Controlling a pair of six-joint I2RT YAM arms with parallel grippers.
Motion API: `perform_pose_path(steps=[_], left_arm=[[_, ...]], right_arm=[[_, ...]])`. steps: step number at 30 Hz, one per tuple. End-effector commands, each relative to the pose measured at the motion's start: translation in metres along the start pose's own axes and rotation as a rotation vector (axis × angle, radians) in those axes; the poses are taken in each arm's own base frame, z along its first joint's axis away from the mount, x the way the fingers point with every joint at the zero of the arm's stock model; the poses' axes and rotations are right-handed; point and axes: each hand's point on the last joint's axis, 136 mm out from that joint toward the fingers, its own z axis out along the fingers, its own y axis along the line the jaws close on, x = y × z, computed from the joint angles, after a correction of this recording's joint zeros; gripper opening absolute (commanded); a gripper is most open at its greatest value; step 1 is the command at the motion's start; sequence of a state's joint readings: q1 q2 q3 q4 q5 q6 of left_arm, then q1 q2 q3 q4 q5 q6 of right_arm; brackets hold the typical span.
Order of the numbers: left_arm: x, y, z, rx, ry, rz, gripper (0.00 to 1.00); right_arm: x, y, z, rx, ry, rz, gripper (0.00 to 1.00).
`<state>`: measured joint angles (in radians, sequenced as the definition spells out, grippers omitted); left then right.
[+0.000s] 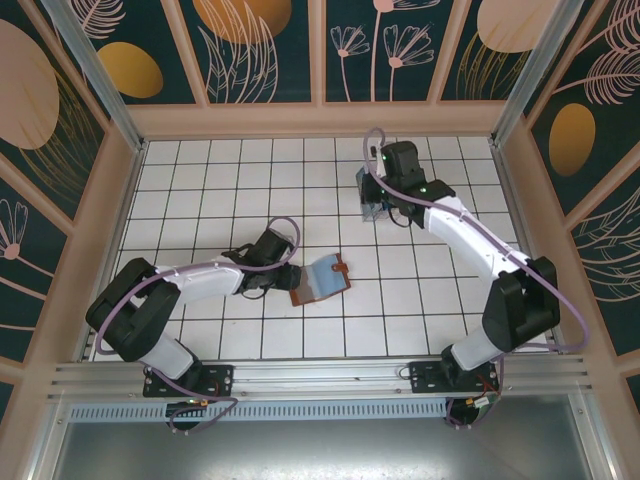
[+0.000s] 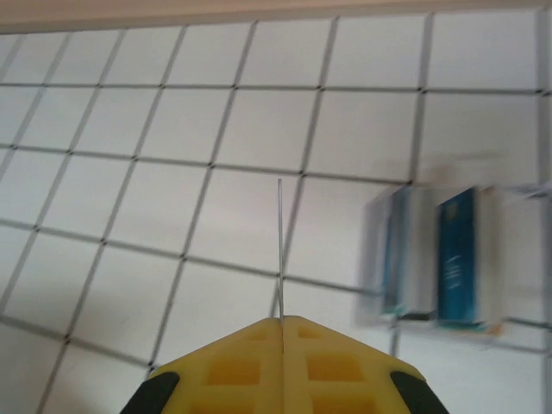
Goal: Put the credit cards into the card holder
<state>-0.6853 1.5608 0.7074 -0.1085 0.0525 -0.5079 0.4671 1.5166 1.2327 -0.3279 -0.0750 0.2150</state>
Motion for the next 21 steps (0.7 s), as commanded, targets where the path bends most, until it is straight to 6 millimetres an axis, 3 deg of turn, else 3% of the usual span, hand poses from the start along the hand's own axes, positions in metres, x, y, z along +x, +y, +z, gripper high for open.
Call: perform_pose_path(steps=[1,4,10,14,21], left_arm=[[-0.006,-0.004,-0.003,0.057,-0.008,-0.015,0.46],[-0.007,-0.004,-0.005,0.085,-0.005,-0.037,0.46],[0.002,0.000,0.003,0.090,0.013,-0.080,0.44],[0.005,0.001,0.003,0.088,0.019,-0.086,0.42],[0.003,0.005,-0.003,0.063,0.002,-0.077,0.40]], right_arm=[[0.049,0.034,0.000,-0.250,0.139,0.087,0.00],[0.078,0.059,-0.008,-0.435,0.194,0.135,0.00],[0.124,0.083,-0.010,-0.598,0.304,0.209,0.00],[0.160,0.087,-0.001,-0.631,0.391,0.242,0.00],[0.190,0.075,0.013,-0.589,0.453,0.237,0.00]])
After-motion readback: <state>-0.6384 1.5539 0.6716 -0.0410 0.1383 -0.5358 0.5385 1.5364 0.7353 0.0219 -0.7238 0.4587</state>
